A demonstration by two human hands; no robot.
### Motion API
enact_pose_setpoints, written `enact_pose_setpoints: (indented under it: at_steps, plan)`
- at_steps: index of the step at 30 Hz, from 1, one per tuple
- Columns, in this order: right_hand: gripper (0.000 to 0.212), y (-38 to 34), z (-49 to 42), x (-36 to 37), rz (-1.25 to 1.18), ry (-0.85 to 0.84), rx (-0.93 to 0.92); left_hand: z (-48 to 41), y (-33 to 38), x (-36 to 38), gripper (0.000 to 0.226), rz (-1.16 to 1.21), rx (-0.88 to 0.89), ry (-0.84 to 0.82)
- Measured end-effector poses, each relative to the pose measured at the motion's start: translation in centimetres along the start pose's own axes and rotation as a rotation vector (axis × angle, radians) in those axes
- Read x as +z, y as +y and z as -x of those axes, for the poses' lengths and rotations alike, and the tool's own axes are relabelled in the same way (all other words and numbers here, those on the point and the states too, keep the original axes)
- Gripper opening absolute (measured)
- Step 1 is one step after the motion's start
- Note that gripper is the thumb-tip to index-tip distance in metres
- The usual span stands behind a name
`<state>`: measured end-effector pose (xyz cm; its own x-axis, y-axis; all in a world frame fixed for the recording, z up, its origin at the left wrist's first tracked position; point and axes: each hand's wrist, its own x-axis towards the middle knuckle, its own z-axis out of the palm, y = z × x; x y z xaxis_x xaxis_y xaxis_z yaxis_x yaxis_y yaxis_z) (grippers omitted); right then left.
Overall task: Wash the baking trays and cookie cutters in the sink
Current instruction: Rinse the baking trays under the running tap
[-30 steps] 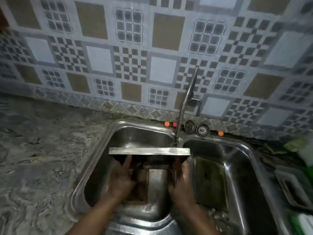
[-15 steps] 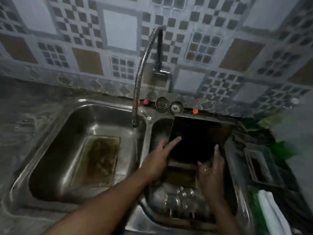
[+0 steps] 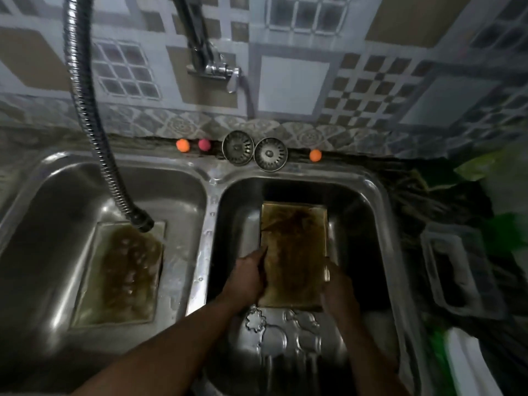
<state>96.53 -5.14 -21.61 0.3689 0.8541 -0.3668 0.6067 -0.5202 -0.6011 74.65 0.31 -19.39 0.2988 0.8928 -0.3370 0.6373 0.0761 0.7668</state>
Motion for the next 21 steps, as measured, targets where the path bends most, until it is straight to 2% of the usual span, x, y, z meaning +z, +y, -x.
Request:
enact_pose_setpoints:
  at_steps: [4,9,11,13,17,21]
  plan:
    - [0.056,-0.9,0.3,0.2,-0.054,-0.046,0.02,-0.8,-1.5,0.8,0.056,0.047,-0.037,-0.03]
    - [0.035,0.6,-0.1,1.2,0.071,-0.058,-0.019,-0.9,-1.7,0.8,0.056,0.042,-0.045,0.0]
    - [0.045,1.1,-0.5,1.5,0.008,-0.013,0.06,-1.0,-1.8,1.1,0.046,0.041,-0.063,-0.002]
    - [0.061,1.3,-1.0,1.5,0.03,0.049,0.054,-0.9,-1.8,1.4,0.038,0.042,-0.067,0.002]
    - [0.058,0.8,-1.4,0.8,-0.014,0.029,0.057,-1.1,-2.3,1.8,0.038,0.017,-0.092,0.028]
    - [0.053,0.8,-0.7,0.7,0.092,-0.038,-0.011,-1.0,-1.9,1.8,0.049,0.054,-0.145,0.008]
